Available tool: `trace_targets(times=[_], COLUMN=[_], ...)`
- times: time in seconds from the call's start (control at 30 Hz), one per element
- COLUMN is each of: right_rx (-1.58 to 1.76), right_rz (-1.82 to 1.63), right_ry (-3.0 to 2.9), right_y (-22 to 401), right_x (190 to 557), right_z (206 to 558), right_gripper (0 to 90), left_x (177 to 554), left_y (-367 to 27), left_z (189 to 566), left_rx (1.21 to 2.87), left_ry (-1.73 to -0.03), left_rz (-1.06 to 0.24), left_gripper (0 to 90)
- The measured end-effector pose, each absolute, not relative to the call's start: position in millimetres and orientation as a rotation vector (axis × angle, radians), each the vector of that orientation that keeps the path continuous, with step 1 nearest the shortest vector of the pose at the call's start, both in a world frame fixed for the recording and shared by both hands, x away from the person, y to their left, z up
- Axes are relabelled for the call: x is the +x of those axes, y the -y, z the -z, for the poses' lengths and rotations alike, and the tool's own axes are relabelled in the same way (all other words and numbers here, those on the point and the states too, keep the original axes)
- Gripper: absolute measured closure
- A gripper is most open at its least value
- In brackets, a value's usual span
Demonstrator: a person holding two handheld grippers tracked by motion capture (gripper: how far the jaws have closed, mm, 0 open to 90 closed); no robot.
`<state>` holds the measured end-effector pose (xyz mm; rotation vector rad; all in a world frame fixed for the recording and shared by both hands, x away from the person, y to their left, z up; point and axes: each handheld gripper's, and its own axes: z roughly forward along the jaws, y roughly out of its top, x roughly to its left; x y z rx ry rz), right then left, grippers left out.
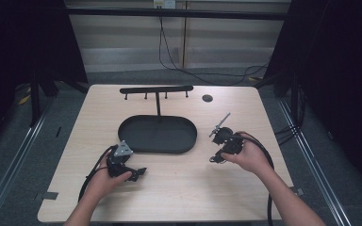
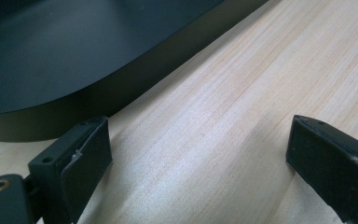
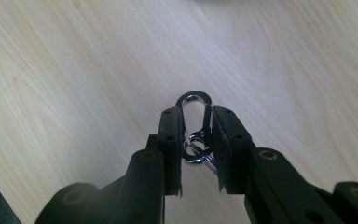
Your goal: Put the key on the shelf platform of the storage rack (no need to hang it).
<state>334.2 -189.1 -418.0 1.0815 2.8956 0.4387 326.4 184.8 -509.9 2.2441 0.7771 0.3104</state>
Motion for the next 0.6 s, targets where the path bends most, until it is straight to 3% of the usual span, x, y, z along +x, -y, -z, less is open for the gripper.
trace_targets(times=[0.6], right_rx=[1.091], right_rz=[-0.446], right_ry=[-2.894], right_y=[163.3], right_x=[360.3], right_z=[405.9], right_gripper=[74.4], left_x=[326.4], left_y=[-184.7], left_z=[510.0], left_rx=[2.243], left_ry=[-0.777], left_rz=[-0.306], left_gripper=[6.4])
